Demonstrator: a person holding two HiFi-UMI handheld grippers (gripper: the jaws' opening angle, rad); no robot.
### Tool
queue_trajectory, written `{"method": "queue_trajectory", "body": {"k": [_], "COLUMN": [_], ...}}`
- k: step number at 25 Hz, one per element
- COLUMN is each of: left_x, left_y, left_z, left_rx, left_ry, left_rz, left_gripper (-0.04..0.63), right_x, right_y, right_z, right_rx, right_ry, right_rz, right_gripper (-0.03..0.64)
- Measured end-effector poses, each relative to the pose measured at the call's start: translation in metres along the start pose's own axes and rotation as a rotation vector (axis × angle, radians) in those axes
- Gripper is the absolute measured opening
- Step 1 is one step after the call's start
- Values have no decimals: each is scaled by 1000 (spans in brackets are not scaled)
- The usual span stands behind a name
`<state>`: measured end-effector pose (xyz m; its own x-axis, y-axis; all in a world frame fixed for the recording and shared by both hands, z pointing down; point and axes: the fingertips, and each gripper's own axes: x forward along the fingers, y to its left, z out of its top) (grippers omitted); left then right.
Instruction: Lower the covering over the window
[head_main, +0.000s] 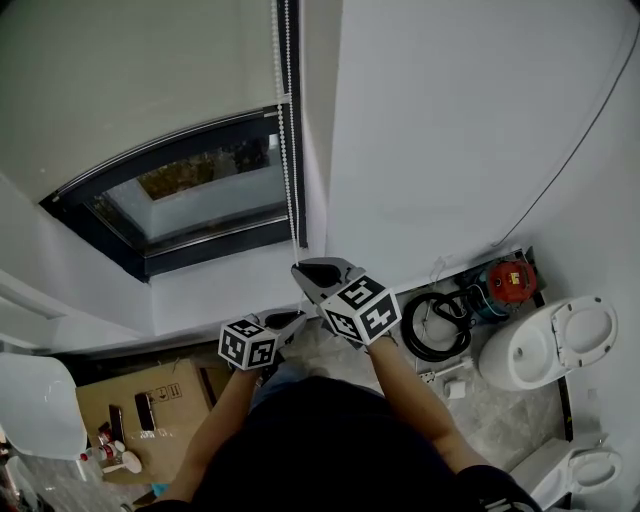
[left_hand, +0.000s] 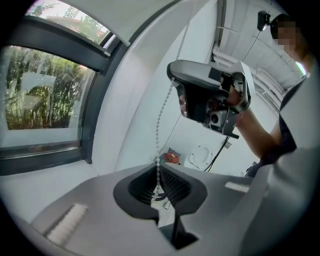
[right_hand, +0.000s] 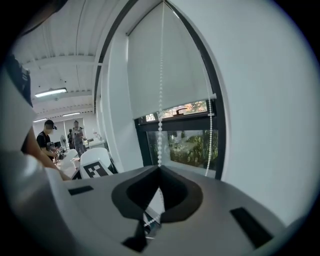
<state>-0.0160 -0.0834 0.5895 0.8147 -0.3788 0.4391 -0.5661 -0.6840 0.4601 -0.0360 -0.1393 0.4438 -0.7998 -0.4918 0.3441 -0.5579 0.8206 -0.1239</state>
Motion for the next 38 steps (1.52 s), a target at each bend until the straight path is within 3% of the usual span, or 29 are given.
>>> {"method": "queue_trajectory", "body": {"k": [6, 10, 19, 24, 27, 38], "left_x": [-3, -11, -41, -55, -65, -74], "left_y": [-5, -2, 1, -9, -16, -29], "left_z": [11, 22, 54, 89, 106, 130], "left_rx": [17, 24, 40, 92, 125, 296], "left_ry": [-58, -103, -217, -287, -319, -266], "left_rz": [-10, 17, 51, 32, 23, 91], "left_gripper": [26, 26, 29, 123, 147, 183], "right_x": [5, 15, 24, 30, 30, 30], "right_y": [-5, 0, -2, -1, 2, -1], "right_z": [-1, -27, -44, -68, -74, -74], "right_rx": [-3, -36, 5, -15, 22, 5], "right_ry": [12, 114, 135, 211, 202, 210], "right_rz": [-3, 13, 17, 20, 24, 26], "right_gripper": [12, 12, 12, 12, 12, 12]}}
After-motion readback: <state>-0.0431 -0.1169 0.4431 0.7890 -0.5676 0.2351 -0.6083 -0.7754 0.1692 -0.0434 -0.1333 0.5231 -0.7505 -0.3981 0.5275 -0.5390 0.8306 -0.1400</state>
